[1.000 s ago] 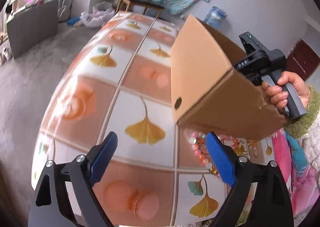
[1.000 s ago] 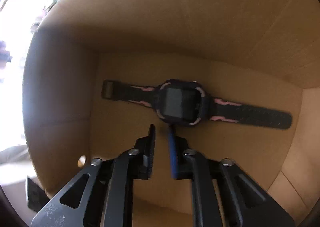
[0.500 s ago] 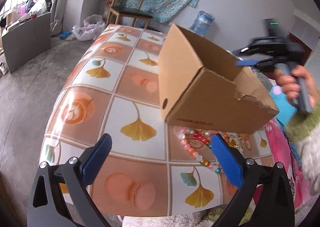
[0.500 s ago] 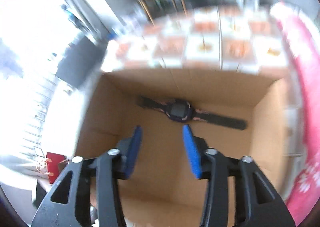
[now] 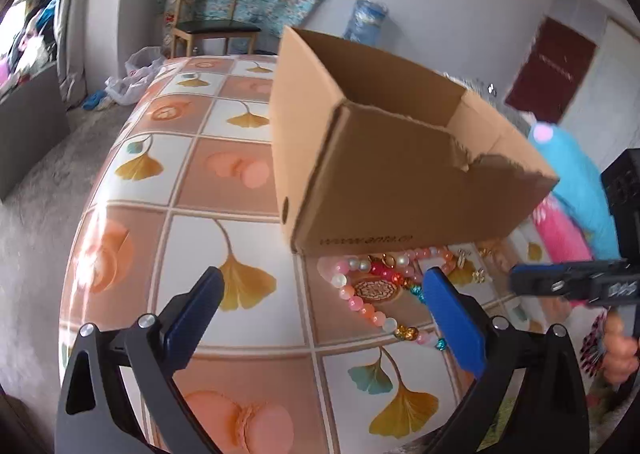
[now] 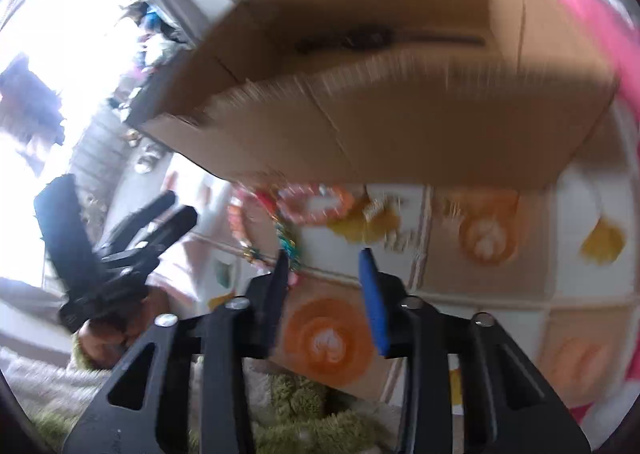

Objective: Organize jewelry
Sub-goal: 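Grasp the multicolour bead bracelet with the right tool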

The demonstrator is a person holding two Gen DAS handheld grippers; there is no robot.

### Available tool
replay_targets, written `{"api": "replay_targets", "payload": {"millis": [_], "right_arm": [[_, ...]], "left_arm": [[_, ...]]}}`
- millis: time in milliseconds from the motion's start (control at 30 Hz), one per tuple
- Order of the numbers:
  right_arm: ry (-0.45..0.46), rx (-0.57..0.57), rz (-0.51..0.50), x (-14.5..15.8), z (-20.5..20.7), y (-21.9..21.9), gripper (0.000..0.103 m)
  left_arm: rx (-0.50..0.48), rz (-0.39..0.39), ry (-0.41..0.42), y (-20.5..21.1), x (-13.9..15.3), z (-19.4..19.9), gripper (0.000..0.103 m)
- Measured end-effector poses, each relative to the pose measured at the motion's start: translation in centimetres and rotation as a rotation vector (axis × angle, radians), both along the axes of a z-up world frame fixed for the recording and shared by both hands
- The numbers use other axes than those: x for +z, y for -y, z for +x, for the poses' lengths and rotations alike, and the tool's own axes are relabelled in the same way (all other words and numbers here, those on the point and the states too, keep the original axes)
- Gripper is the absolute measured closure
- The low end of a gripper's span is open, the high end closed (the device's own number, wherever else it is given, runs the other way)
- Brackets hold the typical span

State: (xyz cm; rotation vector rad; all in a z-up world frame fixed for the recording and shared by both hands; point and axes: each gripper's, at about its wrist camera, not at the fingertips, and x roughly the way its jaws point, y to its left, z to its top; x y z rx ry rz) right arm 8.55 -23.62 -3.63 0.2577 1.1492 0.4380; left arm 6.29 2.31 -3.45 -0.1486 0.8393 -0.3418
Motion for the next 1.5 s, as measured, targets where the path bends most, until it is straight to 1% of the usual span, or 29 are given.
{"api": "replay_targets", "payload": {"millis": [33,100,133,167,200,233,300,333,400,433,500,533,600,633,700,800,967,1100,1233,1267,1300,1333,1367,1400,1500], "right_arm": [[-0.014,-0.002,0.015,-0.4,0.1,-0.5,0.077],[-0.027,0.008,0.021,-0.1,0.3,-1.7,0.082],[-0.023,0.023,0.024,-0.5,0.5,-2.2,0.083],[-0.021,0.038,0.020,-0.7,0.9,-2.7,0.083],[-0.023,0.059,0.003,-0.8,0.9,-3.6,0.086],[-0.026,0.070,-0.011,-0.5,1.1,-4.4,0.089],[-0.033,0.087,-0.026,-0.7,1.5,-5.3,0.091],[-0.035,0.093,-0.033,-0.8,1.6,-5.8,0.092],[-0.026,0.106,-0.071,-1.1,1.6,-6.6,0.093],[-0.021,0.112,-0.083,-1.1,1.7,-7.0,0.093],[-0.019,0.126,-0.092,-1.6,1.8,-7.5,0.093],[-0.019,0.131,-0.099,-1.6,1.8,-7.7,0.093],[-0.017,0.139,-0.113,-1.9,1.8,-7.9,0.094],[-0.015,0.144,-0.116,-2.1,1.8,-8.0,0.094],[-0.010,0.151,-0.127,-2.5,2.2,-8.2,0.095],[-0.003,0.157,-0.141,-2.7,2.3,-8.6,0.095],[0.004,0.149,-0.151,-3.3,2.7,-7.9,0.096],[0.030,0.135,-0.165,-3.2,3.0,-7.6,0.095],[0.034,0.117,-0.115,-2.9,3.3,-6.4,0.091],[0.037,0.115,-0.102,-2.5,3.3,-5.9,0.087],[0.045,0.114,-0.084,-2.1,3.1,-5.4,0.081],[0.057,0.113,-0.070,-1.7,2.9,-5.2,0.072],[0.069,0.113,-0.063,-1.3,2.6,-5.1,0.068],[0.078,0.115,-0.064,-1.0,2.3,-5.2,0.065],[0.086,0.128,-0.083,-1.0,1.5,-5.4,0.065]], "left_arm": [[-0.008,0.016,0.008,0.3,0.0,0.0,0.008],[-0.023,0.043,0.009,0.7,-0.1,0.1,0.015],[-0.029,0.060,0.012,1.0,-0.2,0.2,0.017],[-0.033,0.068,0.014,1.1,-0.3,0.2,0.022],[-0.038,0.079,0.014,1.4,-0.5,0.3,0.027],[-0.040,0.088,0.011,1.6,-0.6,0.4,0.030],[-0.045,0.098,0.002,1.9,-0.9,0.7,0.040],[-0.044,0.098,-0.006,2.0,-1.1,0.9,0.042],[-0.039,0.096,-0.031,2.0,-1.5,1.4,0.051],[-0.036,0.093,-0.048,2.0,-1.9,1.8,0.053],[-0.031,0.095,-0.067,1.9,-2.2,2.1,0.061],[-0.031,0.101,-0.060,1.9,-2.2,2.2,0.063],[-0.038,0.113,-0.063,2.1,-2.2,2.4,0.072],[-0.045,0.110,-0.068,2.2,-2.3,2.6,0.074],[-0.054,0.103,-0.075,2.3,-2.3,2.7,0.081],[-0.087,0.121,-0.071,3.1,-2.2,2.4,0.092],[-0.115,0.155,-0.081,3.9,-2.1,1.5,0.094],[-0.126,0.127,-0.128,3.6,-2.0,0.4,0.094],[-0.135,0.093,-0.171,3.4,-1.9,-1.0,0.094],[-0.135,0.089,-0.172,3.4,-1.9,-1.2,0.094],[-0.134,0.087,-0.162,3.3,-1.7,-1.5,0.094],[-0.131,0.085,-0.152,3.3,-1.5,-1.7,0.094],[-0.129,0.081,-0.141,3.1,-1.2,-1.8,0.094],[-0.129,0.075,-0.133,3.0,-1.0,-1.8,0.094],[-0.134,0.061,-0.124,2.7,-0.6,-1.8,0.094]]}}
